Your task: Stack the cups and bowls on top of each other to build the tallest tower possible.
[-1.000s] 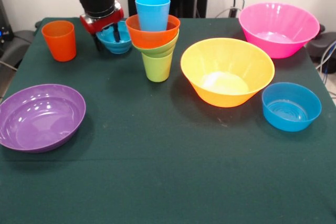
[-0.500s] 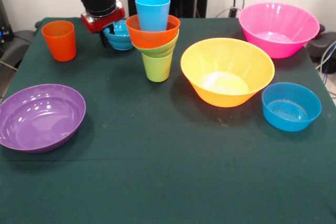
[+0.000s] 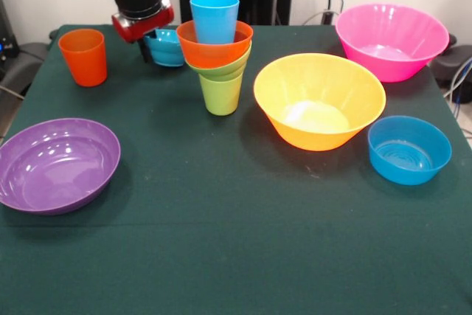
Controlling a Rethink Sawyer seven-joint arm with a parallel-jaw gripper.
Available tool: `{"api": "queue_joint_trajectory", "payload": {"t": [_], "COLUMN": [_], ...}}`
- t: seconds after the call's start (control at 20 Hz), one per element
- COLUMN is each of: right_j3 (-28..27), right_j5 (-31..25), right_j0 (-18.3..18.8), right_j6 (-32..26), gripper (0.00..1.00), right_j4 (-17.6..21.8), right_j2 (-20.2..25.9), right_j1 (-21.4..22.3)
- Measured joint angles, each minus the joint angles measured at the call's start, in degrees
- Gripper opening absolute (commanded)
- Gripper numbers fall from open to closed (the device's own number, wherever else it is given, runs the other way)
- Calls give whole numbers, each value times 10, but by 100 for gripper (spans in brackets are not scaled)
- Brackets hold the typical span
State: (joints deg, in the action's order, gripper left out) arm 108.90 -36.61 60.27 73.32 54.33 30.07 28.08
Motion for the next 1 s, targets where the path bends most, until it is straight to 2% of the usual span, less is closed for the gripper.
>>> {"api": "queue_joint_trajectory", "payload": {"t": [0.4,1.0], "right_j3": [3,26], "right_j5": [0,0], "right_j0": [7,37], "right_j6": [0,0], "gripper": [0,0], "right_j4": [-18,-80], "right_j2": [0,3], "right_j1": [49,133]}}
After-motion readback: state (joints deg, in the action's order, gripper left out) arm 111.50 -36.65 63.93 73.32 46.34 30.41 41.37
